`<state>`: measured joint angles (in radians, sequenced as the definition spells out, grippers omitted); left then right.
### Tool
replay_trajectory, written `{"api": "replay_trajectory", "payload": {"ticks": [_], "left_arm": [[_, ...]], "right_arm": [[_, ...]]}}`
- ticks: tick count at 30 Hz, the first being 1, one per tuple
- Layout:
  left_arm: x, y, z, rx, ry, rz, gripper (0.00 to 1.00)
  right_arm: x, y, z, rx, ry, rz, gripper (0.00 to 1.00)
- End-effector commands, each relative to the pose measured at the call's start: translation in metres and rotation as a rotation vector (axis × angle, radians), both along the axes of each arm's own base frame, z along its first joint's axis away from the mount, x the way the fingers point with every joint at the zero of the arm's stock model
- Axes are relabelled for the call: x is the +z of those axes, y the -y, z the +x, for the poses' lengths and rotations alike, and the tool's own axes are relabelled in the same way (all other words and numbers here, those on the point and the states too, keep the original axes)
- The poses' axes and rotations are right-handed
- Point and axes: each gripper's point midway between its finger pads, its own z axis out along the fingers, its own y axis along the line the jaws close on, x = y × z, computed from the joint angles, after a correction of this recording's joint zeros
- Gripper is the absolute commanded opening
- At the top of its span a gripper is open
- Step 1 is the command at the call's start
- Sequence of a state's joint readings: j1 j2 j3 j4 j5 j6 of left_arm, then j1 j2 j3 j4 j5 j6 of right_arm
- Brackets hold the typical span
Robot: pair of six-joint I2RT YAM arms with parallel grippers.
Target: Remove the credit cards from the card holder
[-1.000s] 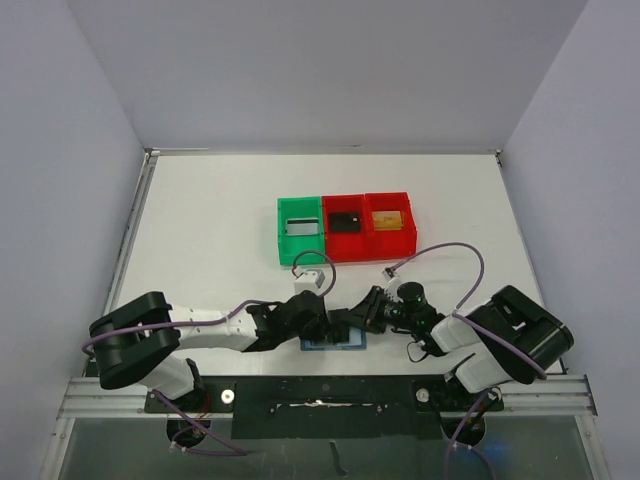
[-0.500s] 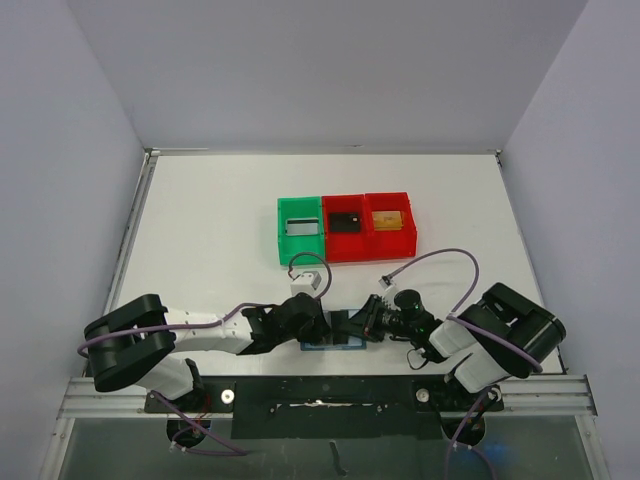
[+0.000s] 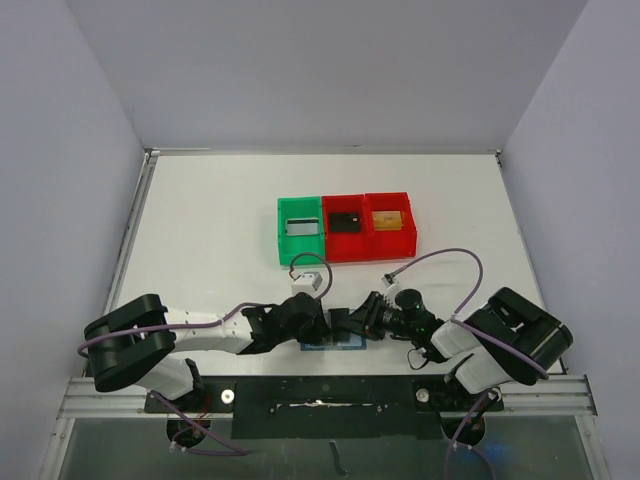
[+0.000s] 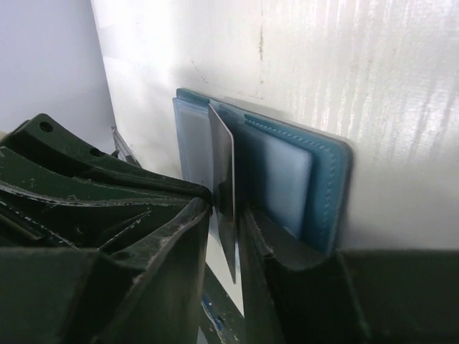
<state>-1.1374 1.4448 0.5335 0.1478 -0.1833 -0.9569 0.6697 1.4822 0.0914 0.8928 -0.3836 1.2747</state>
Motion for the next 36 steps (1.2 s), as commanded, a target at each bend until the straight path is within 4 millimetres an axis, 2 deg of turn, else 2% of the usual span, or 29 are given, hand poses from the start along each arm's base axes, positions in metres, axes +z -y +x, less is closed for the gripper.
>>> {"api": "replay_trajectory", "payload": {"ticks": [1, 4, 8, 14, 18, 20, 22, 25, 36], "left_arm": [[-0.005, -0.002, -0.004, -0.049, -0.016, 0.052, 0.08], [-0.009, -0.004, -0.003, -0.046, -0.024, 0.076, 0.07], [-0.009, -0.003, -0.002, -0.045, -0.025, 0.076, 0.07], [-0.008, -0.003, -0.002, -0.04, -0.023, 0.072, 0.07], [-0.007, -0.003, -0.002, -0.039, -0.021, 0.066, 0.07], [-0.007, -0.003, -0.001, -0.039, -0.02, 0.062, 0.07], [-0.007, -0.003, -0.002, -0.038, -0.022, 0.062, 0.07], [-0.006, -0.004, -0.002, -0.036, -0.02, 0.057, 0.07], [0.022, -0.008, 0.003, -0.015, 0.024, -0.025, 0.18]], "right_arm": [[0.002, 0.0, 0.009, -0.021, 0.02, -0.036, 0.28], [-0.001, 0.004, 0.012, -0.038, 0.014, -0.076, 0.31], [0.004, 0.002, 0.016, -0.03, 0.034, -0.075, 0.19], [0.013, -0.005, 0.015, 0.015, 0.063, -0.047, 0.13], [0.014, -0.007, 0.015, 0.025, 0.07, -0.039, 0.22], [0.014, -0.007, 0.015, 0.029, 0.071, -0.04, 0.22], [0.013, -0.008, 0.015, 0.032, 0.066, -0.041, 0.16], [0.014, -0.008, 0.015, 0.035, 0.07, -0.034, 0.01], [0.022, 0.007, 0.01, 0.034, 0.131, -0.096, 0.0]]}}
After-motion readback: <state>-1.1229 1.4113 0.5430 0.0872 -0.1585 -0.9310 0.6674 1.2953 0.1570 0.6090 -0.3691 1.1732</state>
